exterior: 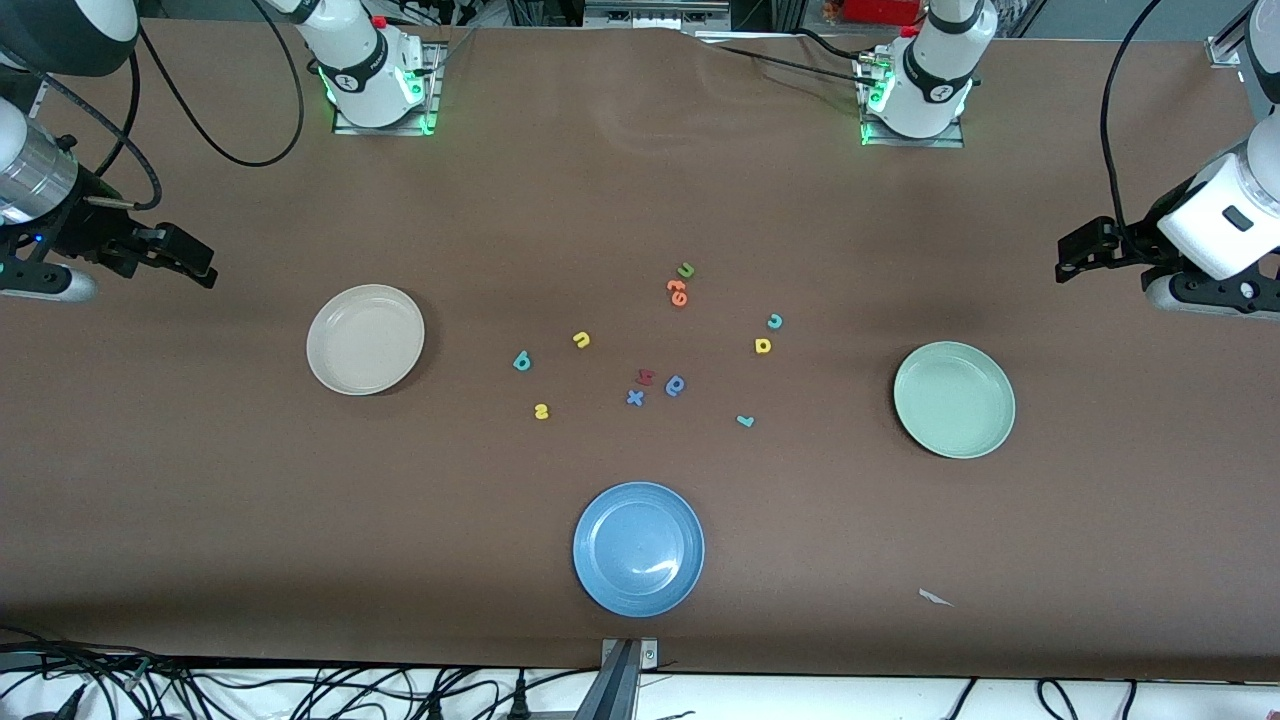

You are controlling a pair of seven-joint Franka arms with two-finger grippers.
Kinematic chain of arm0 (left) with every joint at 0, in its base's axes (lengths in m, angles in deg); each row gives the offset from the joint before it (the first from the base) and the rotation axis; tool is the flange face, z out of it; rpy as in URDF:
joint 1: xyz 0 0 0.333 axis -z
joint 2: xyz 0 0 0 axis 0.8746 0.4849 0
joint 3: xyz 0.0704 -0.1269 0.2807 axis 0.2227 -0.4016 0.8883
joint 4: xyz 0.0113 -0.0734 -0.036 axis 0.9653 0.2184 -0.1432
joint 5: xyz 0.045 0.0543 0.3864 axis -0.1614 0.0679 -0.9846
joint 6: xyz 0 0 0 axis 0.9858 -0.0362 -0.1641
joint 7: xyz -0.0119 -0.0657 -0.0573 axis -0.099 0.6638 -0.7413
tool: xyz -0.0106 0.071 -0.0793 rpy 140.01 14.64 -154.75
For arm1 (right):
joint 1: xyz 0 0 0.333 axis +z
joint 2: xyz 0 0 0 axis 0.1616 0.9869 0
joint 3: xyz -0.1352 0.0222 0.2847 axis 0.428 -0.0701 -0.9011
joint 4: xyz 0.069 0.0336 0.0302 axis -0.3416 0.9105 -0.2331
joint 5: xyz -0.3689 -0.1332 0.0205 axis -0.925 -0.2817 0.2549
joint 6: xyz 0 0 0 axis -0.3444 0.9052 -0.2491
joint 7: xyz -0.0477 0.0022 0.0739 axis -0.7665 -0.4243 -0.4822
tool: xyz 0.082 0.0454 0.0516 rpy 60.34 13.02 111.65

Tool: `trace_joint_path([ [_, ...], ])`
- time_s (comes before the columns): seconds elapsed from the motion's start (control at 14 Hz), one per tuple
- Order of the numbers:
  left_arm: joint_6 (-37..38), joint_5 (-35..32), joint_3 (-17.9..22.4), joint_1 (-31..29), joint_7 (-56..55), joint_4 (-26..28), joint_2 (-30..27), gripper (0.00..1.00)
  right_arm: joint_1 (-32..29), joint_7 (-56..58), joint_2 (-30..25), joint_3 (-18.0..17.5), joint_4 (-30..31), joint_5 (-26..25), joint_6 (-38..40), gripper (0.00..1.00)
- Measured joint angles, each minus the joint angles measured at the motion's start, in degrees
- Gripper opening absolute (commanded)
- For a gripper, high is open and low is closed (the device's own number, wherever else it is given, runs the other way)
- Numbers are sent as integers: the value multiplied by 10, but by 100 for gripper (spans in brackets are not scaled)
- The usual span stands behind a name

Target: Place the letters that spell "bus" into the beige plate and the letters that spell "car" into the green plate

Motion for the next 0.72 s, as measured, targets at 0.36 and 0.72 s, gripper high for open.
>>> trace_joint_path([
  [0.36, 0, 0, 0, 0, 0, 0, 0, 100, 1, 0, 2, 0, -3, 0, -4, 100],
  [0.72, 0, 0, 0, 0, 0, 0, 0, 100, 2, 0, 4, 0, -3, 0, -5, 100],
])
